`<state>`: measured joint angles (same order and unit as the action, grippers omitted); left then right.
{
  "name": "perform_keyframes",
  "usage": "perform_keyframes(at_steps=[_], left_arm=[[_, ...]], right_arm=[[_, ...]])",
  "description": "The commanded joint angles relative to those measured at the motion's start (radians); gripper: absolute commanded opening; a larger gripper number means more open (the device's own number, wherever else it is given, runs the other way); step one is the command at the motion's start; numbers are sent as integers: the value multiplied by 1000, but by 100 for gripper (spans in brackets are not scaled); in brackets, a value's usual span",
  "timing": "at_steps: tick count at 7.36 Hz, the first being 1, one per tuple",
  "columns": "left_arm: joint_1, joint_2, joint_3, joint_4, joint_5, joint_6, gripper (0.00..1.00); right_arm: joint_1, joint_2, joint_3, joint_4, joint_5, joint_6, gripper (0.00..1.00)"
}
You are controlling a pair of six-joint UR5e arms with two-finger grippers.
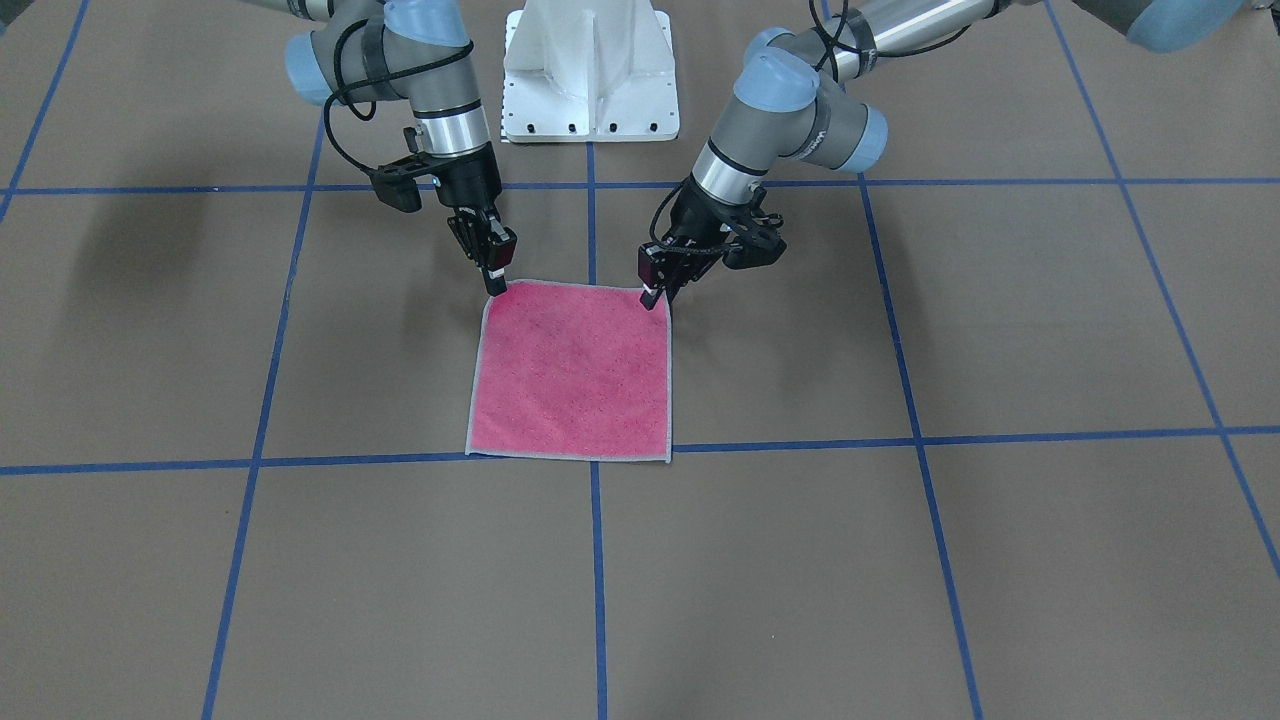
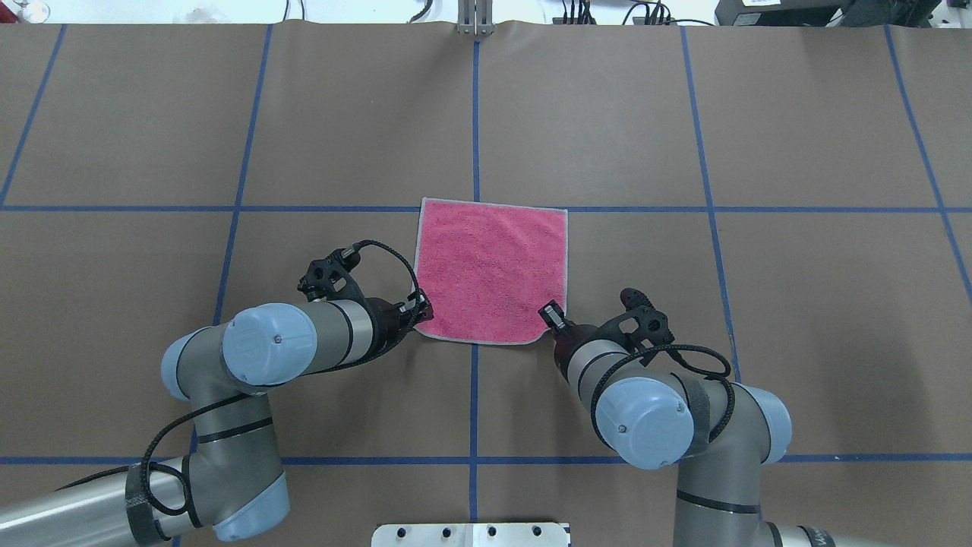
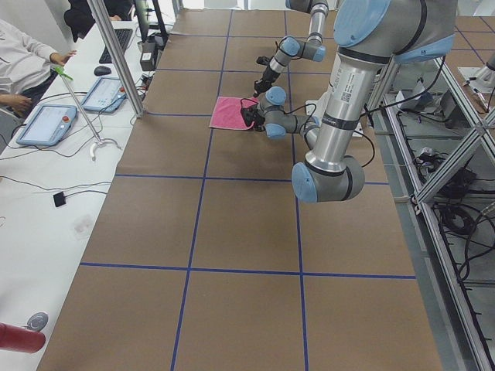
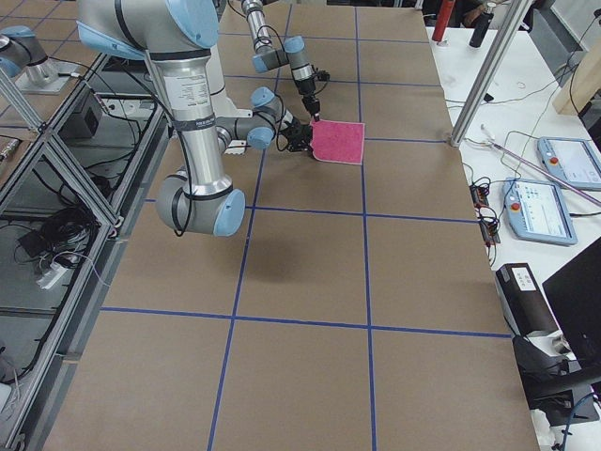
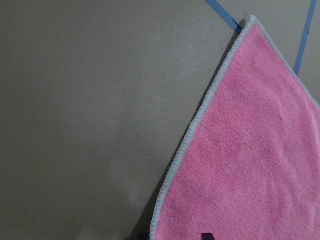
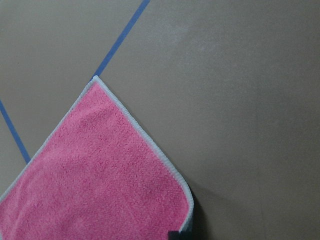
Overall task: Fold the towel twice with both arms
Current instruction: 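Close both grippers on the two near corners of the towel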
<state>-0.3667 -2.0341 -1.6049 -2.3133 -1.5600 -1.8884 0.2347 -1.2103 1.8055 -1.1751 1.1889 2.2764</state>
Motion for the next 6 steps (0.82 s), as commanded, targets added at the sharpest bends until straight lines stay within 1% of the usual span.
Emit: perform_keyframes(at_steps=[1, 2, 3, 6], left_arm=[[0, 0, -1, 0, 0, 2, 32], [0, 20, -16, 0, 0, 43, 32], [2, 55, -53, 0, -2, 57, 32], [6, 65, -63, 0, 0, 57, 32]], right_arm=[[0, 0, 2, 0, 0, 0, 0], [0, 0, 0, 0, 0, 0, 0], [0, 0, 0, 0, 0, 0, 0], [0, 0, 0, 0, 0, 0, 0]])
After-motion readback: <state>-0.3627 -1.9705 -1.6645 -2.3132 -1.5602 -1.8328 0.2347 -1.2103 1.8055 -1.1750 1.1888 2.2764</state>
